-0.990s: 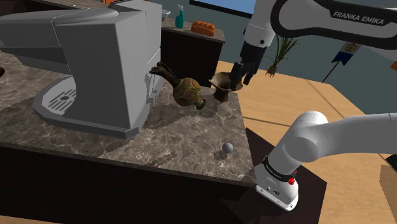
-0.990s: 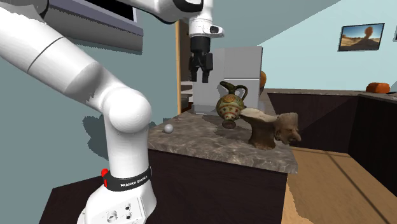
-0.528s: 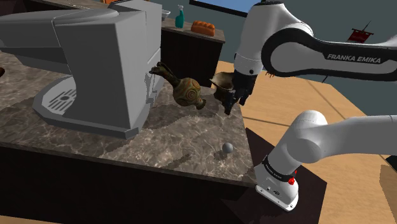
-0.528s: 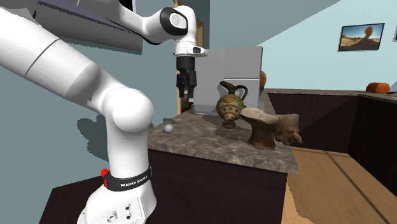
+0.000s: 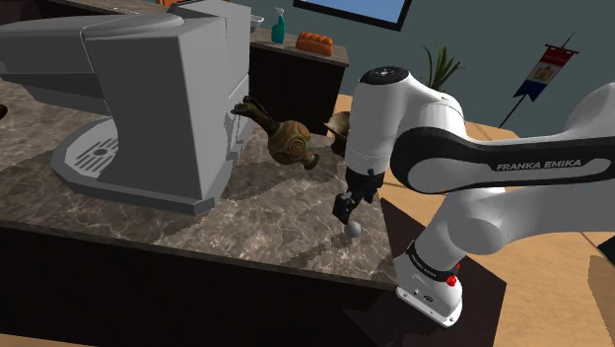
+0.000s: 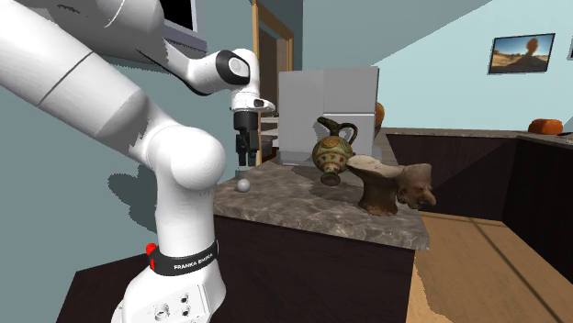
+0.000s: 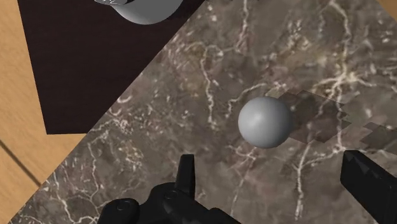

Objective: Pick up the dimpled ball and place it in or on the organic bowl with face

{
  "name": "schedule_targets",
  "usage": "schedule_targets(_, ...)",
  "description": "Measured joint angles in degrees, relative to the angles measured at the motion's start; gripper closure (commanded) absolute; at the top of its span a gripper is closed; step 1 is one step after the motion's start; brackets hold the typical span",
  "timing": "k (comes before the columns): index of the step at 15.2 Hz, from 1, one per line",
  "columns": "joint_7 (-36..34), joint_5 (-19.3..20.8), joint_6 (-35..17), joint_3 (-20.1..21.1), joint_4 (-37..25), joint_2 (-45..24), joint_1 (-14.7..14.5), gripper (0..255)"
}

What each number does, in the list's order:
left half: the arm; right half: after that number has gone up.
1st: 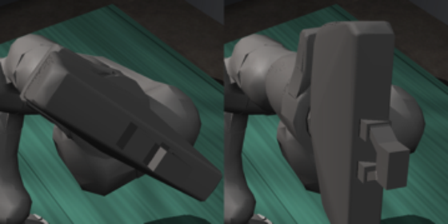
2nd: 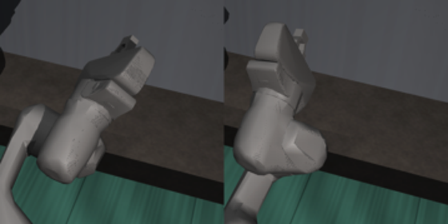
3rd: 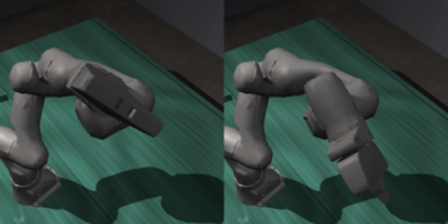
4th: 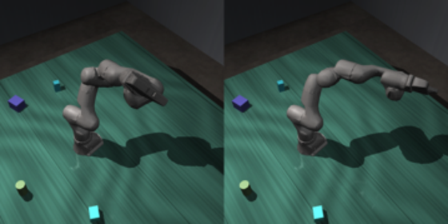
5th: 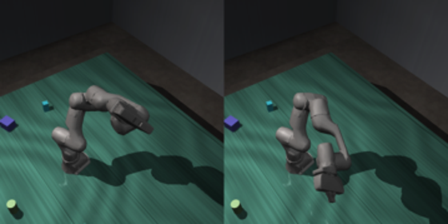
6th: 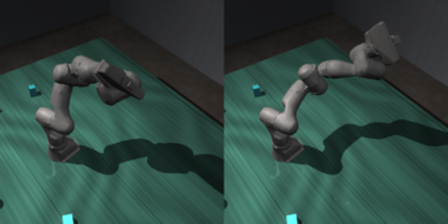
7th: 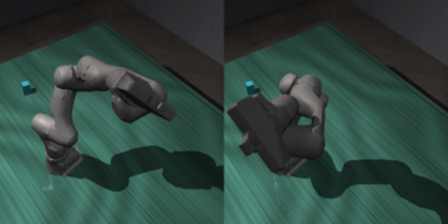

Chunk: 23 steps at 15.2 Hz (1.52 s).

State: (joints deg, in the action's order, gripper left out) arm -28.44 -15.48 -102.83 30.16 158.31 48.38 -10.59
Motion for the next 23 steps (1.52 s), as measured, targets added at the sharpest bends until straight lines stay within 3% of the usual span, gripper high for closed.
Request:
schedule_targets(5, -2.3, -1.9, -4.1, 3.8, 2.7, -2.5, -0.9, 0)
schedule_targets(9, -2.4, -2.9, -7.4, 4.8, 5.4, -3.2, -1.3, 0)
schedule_targets(15, -2.3, -3.1, -8.1, 5.0, 5.9, -3.5, -1.3, 0)
schedule_targets(16, -2.3, -3.1, -8.1, 5.0, 5.9, -3.5, -1.3, 255)
schedule_targets(23, -2.3, -3.1, -8.1, 5.0, 5.9, -3.5, -1.3, 255)
